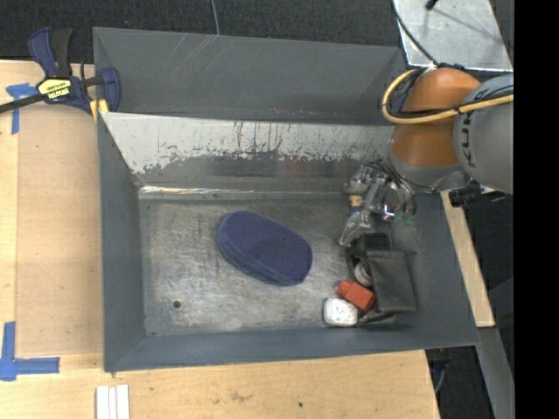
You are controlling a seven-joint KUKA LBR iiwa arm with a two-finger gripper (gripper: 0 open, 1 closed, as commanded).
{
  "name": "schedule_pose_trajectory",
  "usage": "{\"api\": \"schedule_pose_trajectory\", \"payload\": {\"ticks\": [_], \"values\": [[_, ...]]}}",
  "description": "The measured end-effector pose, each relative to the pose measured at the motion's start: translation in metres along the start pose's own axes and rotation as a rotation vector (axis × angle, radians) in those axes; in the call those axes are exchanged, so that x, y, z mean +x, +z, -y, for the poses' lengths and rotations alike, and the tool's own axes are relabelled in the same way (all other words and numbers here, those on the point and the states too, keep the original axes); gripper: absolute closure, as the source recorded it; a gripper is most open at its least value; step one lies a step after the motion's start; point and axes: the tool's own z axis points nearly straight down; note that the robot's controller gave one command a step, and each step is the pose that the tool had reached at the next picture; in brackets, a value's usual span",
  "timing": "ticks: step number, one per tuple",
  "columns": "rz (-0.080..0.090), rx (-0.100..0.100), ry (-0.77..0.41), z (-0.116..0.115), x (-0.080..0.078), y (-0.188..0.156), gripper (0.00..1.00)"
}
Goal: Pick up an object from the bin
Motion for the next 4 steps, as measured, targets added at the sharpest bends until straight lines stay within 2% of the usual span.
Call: {"api": "schedule_pose_trajectory", "payload": {"ticks": [1, 2, 3, 4], "values": [[0.028, -0.001, 0.000, 0.000, -0.005, -0.002, 1.00], [0.020, -0.001, 0.052, -0.004, 0.000, -0.119, 1.00], [0.011, 0.000, 0.051, -0.004, 0.002, -0.114, 0.00], [0.003, -0.001, -0.112, -0.085, 0.070, -0.024, 0.00]]}}
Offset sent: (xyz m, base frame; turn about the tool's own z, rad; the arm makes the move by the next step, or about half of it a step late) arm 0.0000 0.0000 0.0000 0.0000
